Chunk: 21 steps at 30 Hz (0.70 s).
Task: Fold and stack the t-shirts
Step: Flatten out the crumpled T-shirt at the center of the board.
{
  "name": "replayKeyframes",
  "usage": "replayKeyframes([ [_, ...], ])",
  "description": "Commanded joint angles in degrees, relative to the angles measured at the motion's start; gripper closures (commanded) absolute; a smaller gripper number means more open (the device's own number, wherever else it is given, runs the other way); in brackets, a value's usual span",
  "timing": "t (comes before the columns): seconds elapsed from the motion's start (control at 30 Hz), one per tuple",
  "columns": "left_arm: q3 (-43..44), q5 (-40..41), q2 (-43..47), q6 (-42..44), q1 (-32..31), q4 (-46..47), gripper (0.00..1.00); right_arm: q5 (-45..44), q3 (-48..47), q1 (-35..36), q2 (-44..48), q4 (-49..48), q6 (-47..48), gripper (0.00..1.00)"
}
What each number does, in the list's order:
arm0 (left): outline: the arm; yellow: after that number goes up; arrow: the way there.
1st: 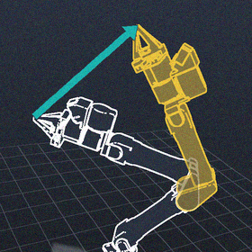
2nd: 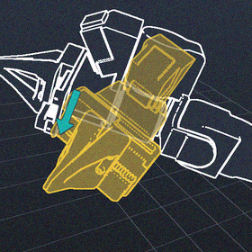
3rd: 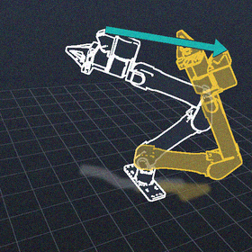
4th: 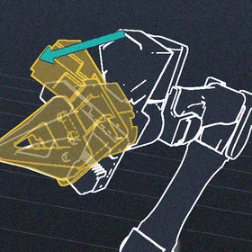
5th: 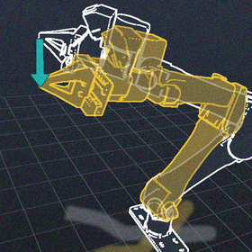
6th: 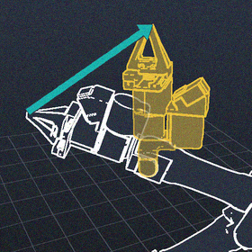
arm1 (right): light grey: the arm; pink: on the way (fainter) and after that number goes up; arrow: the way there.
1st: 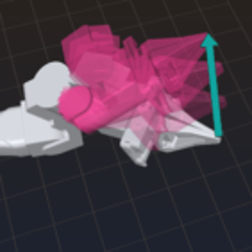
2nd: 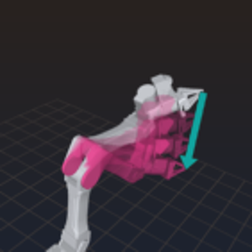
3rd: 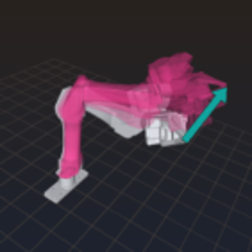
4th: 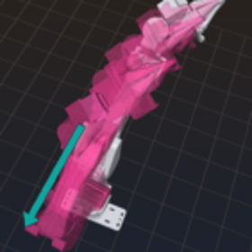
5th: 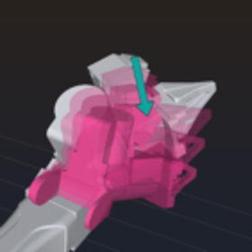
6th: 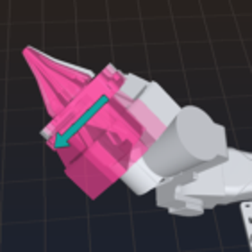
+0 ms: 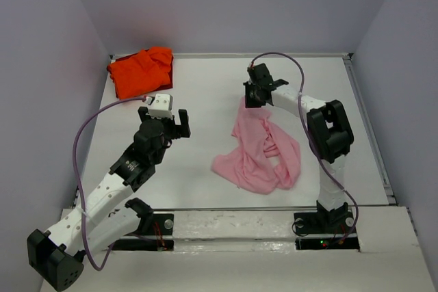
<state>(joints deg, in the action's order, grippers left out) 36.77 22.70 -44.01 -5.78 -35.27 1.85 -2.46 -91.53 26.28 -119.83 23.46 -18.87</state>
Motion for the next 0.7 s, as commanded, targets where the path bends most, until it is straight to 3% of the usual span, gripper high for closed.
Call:
replayKeyframes([
  [0.0, 2.1, 0.2, 1.1, 0.9, -0.2, 1.6, 0.01, -0.3, 2.0, 0.1, 3.5, -1.9, 0.1, 0.84],
  [0.03, 2.1, 0.0, 1.1, 0.9, -0.2, 1.6, 0.01, -0.7, 2.1, 0.1, 3.2, -1.8, 0.3, 0.63],
  [0.07, 2.1, 0.0, 1.0, 0.9, -0.2, 1.6, 0.01, -1.1, 2.1, 0.1, 2.9, -1.8, 0.3, 0.53],
  [0.23, 2.1, 0.1, 0.9, 0.9, -0.2, 1.6, 0.01, -1.4, 3.8, 0.1, 3.9, -1.7, -0.3, 0.33],
  [0.33, 2.1, -0.1, 0.9, 0.9, -0.2, 1.6, 0.01, -1.6, 6.9, 0.1, 6.8, -1.5, -1.1, 0.32],
  [0.5, 2.2, -0.1, 0.9, 1.0, -0.2, 1.7, 0.01, -1.3, 11.4, 0.1, 9.0, -1.5, -0.8, 0.32],
  [0.57, 2.2, -0.2, 0.9, 0.9, -0.2, 1.7, 0.01, -1.0, 12.4, 0.1, 8.9, -1.7, -0.6, 0.39],
  [0.6, 2.2, -0.2, 0.9, 0.9, -0.2, 1.7, 0.01, -0.7, 12.7, 0.1, 8.7, -1.8, -0.6, 0.46],
  [0.63, 2.1, -0.2, 0.9, 1.0, -0.2, 1.7, 0.01, -0.6, 13.4, 0.1, 8.7, -2.1, -0.6, 0.69],
  [0.67, 2.1, -0.2, 0.9, 1.0, -0.2, 1.7, 0.01, -0.5, 13.7, 0.1, 8.7, -2.2, -0.6, 0.82],
])
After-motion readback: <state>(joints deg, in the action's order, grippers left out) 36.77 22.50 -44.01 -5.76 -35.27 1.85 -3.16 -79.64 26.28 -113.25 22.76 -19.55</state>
